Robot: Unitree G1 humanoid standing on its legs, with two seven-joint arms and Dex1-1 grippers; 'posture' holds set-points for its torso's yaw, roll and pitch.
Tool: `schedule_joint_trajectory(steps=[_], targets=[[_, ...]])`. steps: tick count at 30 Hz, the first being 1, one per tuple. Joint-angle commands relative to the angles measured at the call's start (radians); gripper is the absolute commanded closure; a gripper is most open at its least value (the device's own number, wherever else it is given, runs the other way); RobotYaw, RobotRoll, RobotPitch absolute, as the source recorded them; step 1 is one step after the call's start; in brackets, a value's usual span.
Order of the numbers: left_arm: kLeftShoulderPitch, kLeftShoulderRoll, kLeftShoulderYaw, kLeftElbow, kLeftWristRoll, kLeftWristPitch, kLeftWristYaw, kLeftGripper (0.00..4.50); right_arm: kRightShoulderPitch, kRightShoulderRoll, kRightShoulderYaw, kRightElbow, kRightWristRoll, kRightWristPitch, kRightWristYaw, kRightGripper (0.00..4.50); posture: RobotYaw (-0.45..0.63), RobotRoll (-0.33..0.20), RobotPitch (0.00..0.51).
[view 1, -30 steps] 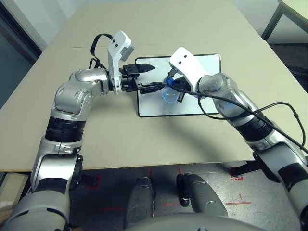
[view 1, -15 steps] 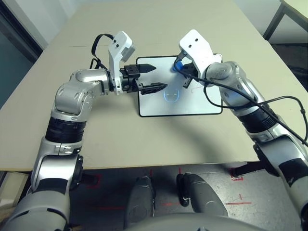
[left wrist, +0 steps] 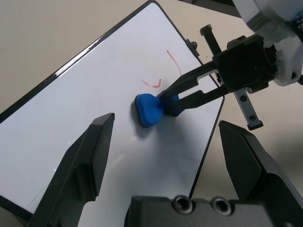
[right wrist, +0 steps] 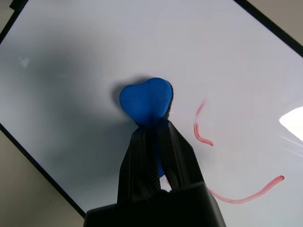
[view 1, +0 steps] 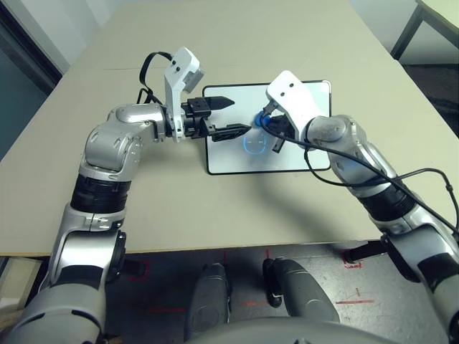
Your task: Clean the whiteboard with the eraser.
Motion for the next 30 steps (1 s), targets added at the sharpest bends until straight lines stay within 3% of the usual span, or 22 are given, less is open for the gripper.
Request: schedule_joint_trajectory(steps=[1,15,30], targets=[[0.009,0.002,-0.012,-0.009,-0.005,0.004,-0.007,0.0,0.013,-0.028,0.005,0.085,-0.021,0.019,-0.002,4.44,-0.12,0.0,0.158],[0.003,-0.007,-0.02,0.012,0.003,-0.009,-0.02,0.0,-0.073,-0.042,-0.075,0.188,-0.031,-0.028,-0.058,4.44,-0.13,0.0,0.163],[0.008,-0.013,-0.019,0.011,0.008,-0.014,-0.017,0.0,0.007,0.015,0.016,0.082,-0.023,0.038,0.001,4.45,-0.11,0.0,0.157]])
